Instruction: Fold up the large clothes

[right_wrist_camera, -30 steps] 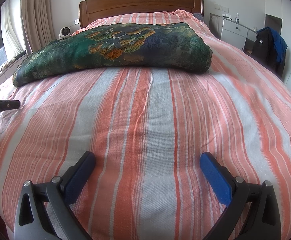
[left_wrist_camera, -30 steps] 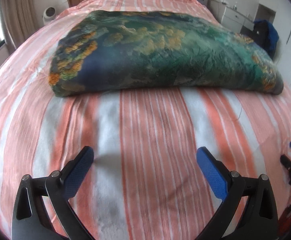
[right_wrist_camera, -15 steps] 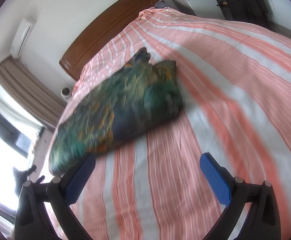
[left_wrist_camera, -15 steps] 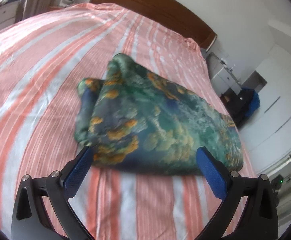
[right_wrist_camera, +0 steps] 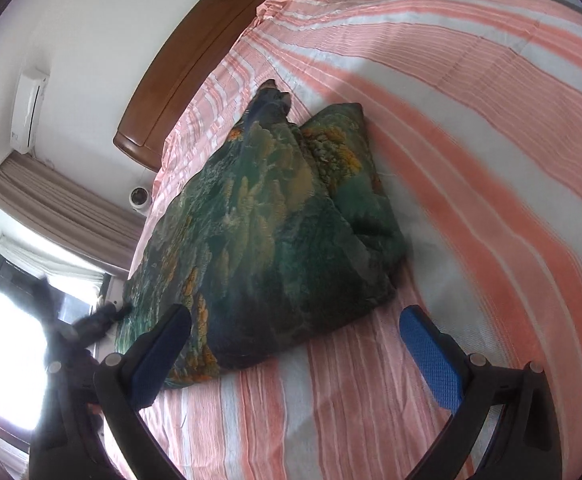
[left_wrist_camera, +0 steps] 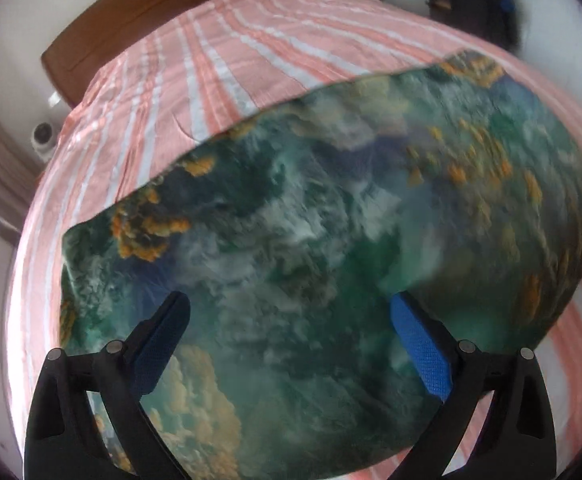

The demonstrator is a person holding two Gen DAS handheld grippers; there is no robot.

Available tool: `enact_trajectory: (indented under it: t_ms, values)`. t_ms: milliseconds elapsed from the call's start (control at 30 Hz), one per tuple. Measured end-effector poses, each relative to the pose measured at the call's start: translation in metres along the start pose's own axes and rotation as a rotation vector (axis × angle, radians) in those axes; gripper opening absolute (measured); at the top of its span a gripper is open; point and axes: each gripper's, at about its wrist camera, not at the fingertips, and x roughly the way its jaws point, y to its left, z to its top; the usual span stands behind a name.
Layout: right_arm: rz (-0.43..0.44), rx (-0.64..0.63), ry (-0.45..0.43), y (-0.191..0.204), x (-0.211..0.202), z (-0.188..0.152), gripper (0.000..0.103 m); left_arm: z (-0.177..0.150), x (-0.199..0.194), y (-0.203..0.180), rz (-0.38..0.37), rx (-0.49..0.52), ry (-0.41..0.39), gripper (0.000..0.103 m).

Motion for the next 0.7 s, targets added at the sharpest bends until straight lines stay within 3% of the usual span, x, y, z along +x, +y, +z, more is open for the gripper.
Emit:
enact_trajectory:
  t_ms: [67, 133, 267, 367, 400, 433, 467, 533, 600, 700]
  values:
    - [0.021, 0.027, 0.003, -0.008, 0.000, 0.001, 0.103, -0.023, -0.014, -0.006, -0.010, 0.045, -0.022, 0.101]
    - [0.055, 0.034, 0.008, -0.012, 0.001, 0.004, 0.103, -0.032, -0.031, -0.001, -0.052, 0.019, -0.052, 0.101]
    - [0.091, 0.053, 0.007, -0.016, 0.017, 0.013, 0.103, -0.015, -0.057, 0.021, -0.267, -0.149, -0.146, 0.101]
    - [0.090, 0.151, -0.030, -0.019, 0.036, 0.022, 0.103, 0.006, -0.051, 0.017, -0.421, -0.175, -0.123, 0.101]
    - [0.089, 0.188, -0.066, -0.020, 0.037, 0.025, 0.095, 0.013, -0.052, 0.016, -0.450, -0.186, -0.117, 0.101]
    - [0.087, 0.192, -0.104, -0.016, 0.033, 0.027, 0.063, 0.021, -0.056, 0.017, -0.494, -0.201, -0.115, 0.101]
    - [0.059, 0.139, -0.153, -0.005, 0.025, 0.028, 0.047, 0.026, -0.063, 0.017, -0.536, -0.210, -0.119, 0.101]
    - [0.018, -0.044, -0.202, 0.031, 0.012, 0.025, 0.036, 0.045, -0.079, 0.017, -0.650, -0.206, -0.131, 0.101]
    - [-0.035, -0.270, -0.243, 0.078, -0.001, 0.014, 0.034, 0.066, -0.088, 0.011, -0.734, -0.184, -0.106, 0.101]
    - [-0.050, -0.514, -0.283, 0.140, -0.008, -0.007, 0.032, 0.095, -0.099, -0.004, -0.782, -0.128, -0.073, 0.101]
